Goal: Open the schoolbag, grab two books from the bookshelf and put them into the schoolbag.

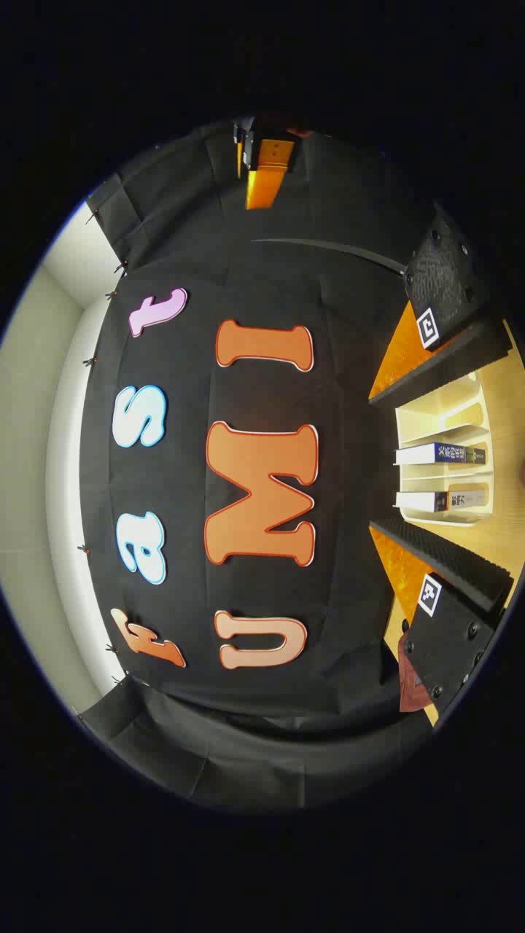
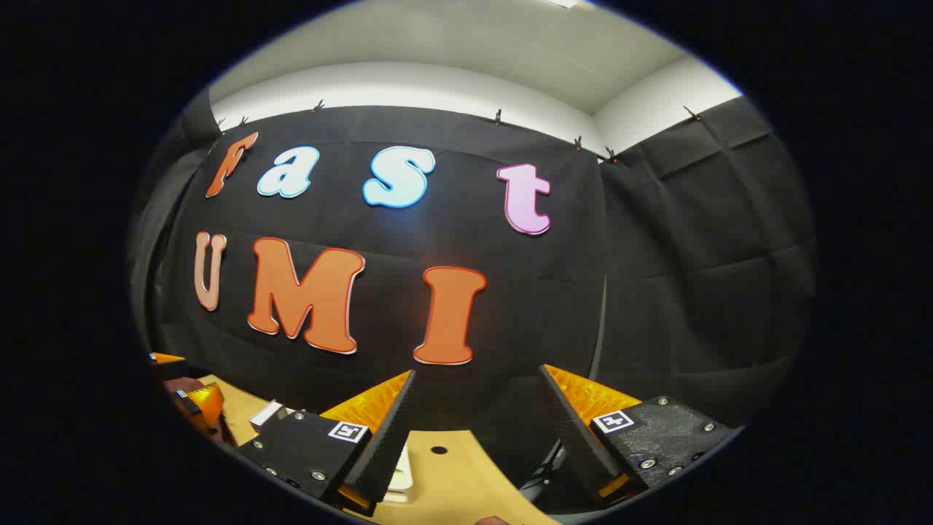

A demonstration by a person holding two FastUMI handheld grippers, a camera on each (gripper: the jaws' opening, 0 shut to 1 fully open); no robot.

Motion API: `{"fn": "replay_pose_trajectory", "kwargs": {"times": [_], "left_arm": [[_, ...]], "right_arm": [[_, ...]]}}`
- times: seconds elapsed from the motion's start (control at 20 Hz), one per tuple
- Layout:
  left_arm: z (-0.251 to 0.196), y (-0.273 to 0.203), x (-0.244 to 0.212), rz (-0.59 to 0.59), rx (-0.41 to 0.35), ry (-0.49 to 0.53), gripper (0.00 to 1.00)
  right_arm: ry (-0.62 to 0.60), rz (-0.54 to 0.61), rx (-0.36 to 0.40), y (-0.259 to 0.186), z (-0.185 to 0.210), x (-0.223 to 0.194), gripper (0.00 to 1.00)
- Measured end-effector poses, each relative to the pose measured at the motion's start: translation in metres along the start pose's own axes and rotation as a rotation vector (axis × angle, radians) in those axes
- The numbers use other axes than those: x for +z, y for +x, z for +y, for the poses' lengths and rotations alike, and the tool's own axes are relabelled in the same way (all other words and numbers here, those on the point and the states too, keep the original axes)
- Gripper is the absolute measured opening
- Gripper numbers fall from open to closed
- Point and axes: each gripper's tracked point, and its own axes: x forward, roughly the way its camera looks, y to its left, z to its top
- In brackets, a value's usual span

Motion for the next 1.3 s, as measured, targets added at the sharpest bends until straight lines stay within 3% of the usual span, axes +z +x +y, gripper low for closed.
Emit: {"fn": "replay_pose_trajectory", "kwargs": {"times": [0.05,0.15,0.2,0.3,0.35,0.4,0.45,0.55,0.7,0.75,0.9,1.0,1.25,1.3], "left_arm": [[-0.005,0.001,-0.001,0.003,-0.01,-0.006,0.96],[-0.013,0.002,-0.004,0.009,-0.02,-0.01,0.96],[-0.014,0.003,-0.005,0.01,-0.026,-0.011,1.0],[-0.016,0.003,-0.006,0.015,-0.035,-0.005,0.96],[-0.014,0.003,-0.005,0.016,-0.035,-0.004,1.0],[-0.011,0.004,-0.008,0.02,-0.04,-0.006,0.96],[-0.01,0.005,-0.01,0.028,-0.044,-0.007,0.96],[-0.005,0.007,-0.011,0.033,-0.048,-0.006,1.0],[0.007,0.006,-0.008,0.027,-0.053,0.003,0.96],[0.012,0.006,-0.005,0.019,-0.055,0.005,0.96],[0.033,0.0,0.0,0.003,-0.043,0.023,0.96],[0.052,-0.005,0.007,-0.017,-0.02,0.033,0.96],[0.09,-0.019,0.01,-0.03,0.051,0.03,0.96],[0.096,-0.021,0.012,-0.037,0.064,0.034,0.96]], "right_arm": [[-0.014,-0.012,-0.029,0.0,-0.016,0.006,1.0],[-0.033,-0.038,-0.075,-0.002,-0.041,0.02,0.96],[-0.034,-0.036,-0.088,-0.005,-0.05,0.024,1.0],[-0.084,-0.026,-0.073,-0.013,-0.055,0.029,0.96],[-0.116,-0.027,-0.1,-0.017,-0.065,0.032,1.0],[-0.135,-0.033,-0.115,-0.021,-0.071,0.036,0.96],[-0.152,-0.034,-0.123,-0.028,-0.074,0.039,1.0],[-0.169,-0.029,-0.143,-0.035,-0.072,0.042,0.96],[-0.085,-0.011,-0.088,-0.046,-0.033,0.043,1.0],[-0.062,-0.011,-0.067,-0.047,-0.016,0.043,0.96],[-0.004,0.002,0.006,-0.051,0.04,0.03,0.95],[0.05,0.018,0.069,-0.056,0.078,0.019,1.0],[0.098,0.105,0.191,-0.065,0.145,-0.023,0.96],[0.098,0.121,0.206,-0.067,0.152,-0.03,1.0]]}}
